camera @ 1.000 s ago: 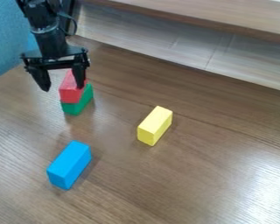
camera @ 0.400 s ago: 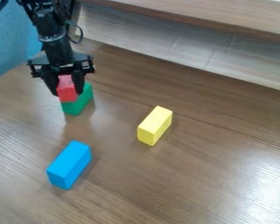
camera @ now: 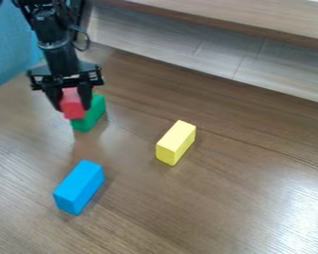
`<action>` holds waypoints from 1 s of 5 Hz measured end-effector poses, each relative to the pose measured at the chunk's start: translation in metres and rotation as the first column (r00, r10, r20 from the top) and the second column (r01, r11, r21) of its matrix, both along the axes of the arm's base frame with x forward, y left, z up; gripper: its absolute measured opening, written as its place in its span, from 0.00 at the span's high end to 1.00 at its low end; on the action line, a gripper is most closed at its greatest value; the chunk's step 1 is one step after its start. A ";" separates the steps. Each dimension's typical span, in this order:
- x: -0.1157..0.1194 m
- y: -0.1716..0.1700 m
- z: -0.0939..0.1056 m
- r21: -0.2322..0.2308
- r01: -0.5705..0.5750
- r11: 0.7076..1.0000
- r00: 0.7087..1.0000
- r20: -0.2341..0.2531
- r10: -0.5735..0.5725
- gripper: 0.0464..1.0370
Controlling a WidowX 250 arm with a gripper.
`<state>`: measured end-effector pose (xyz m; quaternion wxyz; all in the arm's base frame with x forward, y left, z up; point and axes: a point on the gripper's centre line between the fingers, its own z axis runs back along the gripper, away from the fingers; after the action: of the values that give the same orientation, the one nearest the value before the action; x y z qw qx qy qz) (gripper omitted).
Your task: Move the red block to the left side of the table
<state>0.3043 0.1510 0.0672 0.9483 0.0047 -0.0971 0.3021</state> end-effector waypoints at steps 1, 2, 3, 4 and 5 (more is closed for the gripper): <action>-0.018 0.030 0.001 0.012 -0.039 0.999 0.999 -0.012 0.039 0.46; -0.034 0.050 0.002 0.012 -0.054 0.998 0.998 -0.023 0.055 0.46; -0.042 0.070 0.004 0.022 -0.071 0.997 0.997 -0.014 0.072 0.46; -0.046 0.085 0.001 0.027 -0.068 0.997 0.997 -0.022 0.068 0.46; -0.048 0.091 -0.003 0.023 -0.070 0.997 0.997 -0.028 0.071 0.46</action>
<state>0.2562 0.2419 0.0645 0.9382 0.0231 -0.0865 0.3342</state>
